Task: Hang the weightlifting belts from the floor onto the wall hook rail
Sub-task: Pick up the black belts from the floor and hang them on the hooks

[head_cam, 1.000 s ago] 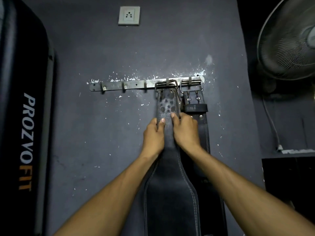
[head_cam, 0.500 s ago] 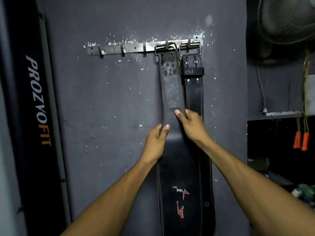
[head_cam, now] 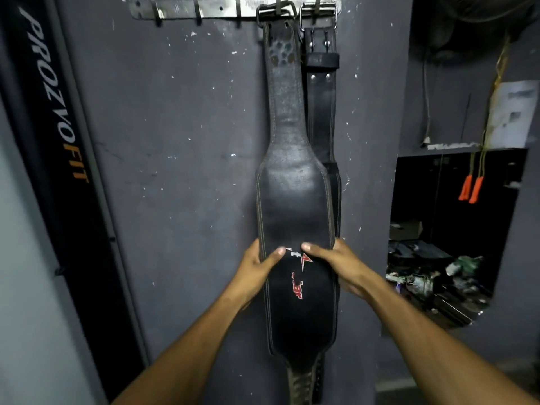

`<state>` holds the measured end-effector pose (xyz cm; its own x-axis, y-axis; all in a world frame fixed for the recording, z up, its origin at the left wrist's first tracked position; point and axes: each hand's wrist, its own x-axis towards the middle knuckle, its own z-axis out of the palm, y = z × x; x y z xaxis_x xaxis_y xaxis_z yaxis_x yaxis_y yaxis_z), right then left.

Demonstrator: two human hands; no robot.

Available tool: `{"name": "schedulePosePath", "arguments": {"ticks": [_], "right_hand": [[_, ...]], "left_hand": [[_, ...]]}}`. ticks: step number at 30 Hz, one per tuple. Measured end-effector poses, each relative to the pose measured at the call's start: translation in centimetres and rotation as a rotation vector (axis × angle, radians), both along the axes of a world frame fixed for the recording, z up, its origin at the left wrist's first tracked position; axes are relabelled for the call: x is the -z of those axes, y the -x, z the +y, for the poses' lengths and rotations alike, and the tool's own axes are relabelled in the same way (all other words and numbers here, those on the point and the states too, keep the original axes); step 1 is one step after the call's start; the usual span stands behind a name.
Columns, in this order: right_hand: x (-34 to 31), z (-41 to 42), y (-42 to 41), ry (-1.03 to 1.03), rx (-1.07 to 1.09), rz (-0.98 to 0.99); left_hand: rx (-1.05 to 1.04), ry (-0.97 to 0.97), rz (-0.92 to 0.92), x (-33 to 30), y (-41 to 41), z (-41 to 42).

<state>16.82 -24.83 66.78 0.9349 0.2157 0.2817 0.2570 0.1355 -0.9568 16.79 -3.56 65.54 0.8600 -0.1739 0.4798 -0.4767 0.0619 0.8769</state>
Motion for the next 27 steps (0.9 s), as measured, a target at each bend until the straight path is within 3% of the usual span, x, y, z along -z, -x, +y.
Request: {"name": "schedulePosePath", "arguments": {"ticks": [4, 8, 11, 13, 15, 18, 20, 22, 27], "right_hand": [[2.4, 1.1, 1.0, -0.046, 0.165, -0.002], [5.0, 0.4, 2.3, -0.018, -0.002, 0.061], [9.6, 1.0, 4.3, 0.040, 0.178, 0.026], [11.1, 1.4, 5.3, -0.014, 0.274, 0.003], [11.7, 0.9, 5.9, -0.024, 0.225, 0.010], [13.7, -0.8, 7.5, 0.084, 0.069, 0.074], [15.6, -1.6, 8.6, 0.102, 0.101, 0.117], [16.6, -1.9, 9.2, 0.067, 0.160, 0.122], [17.7, -3.1, 10.0, 0.141, 0.059, 0.185]], "left_hand": [[-0.013, 0.090, 0.094, 3.3, 1.1, -0.1], [0.031, 0.147, 0.168, 5.1, 2.6, 0.3], [0.011, 0.037, 0.297, 9.6, 4.7, 0.1], [-0.031, 0.088, 0.389, 11.8, 6.1, -0.7], [-0.086, 0.144, 0.402, 12.7, 7.2, -1.2], [-0.066, 0.043, 0.391, 14.0, 9.1, -1.2], [-0.058, -0.032, 0.447, 15.8, 10.4, -1.5], [-0.096, 0.016, 0.482, 17.2, 11.6, -2.3], [-0.159, 0.055, 0.466, 19.4, 13.1, -3.8]]}}
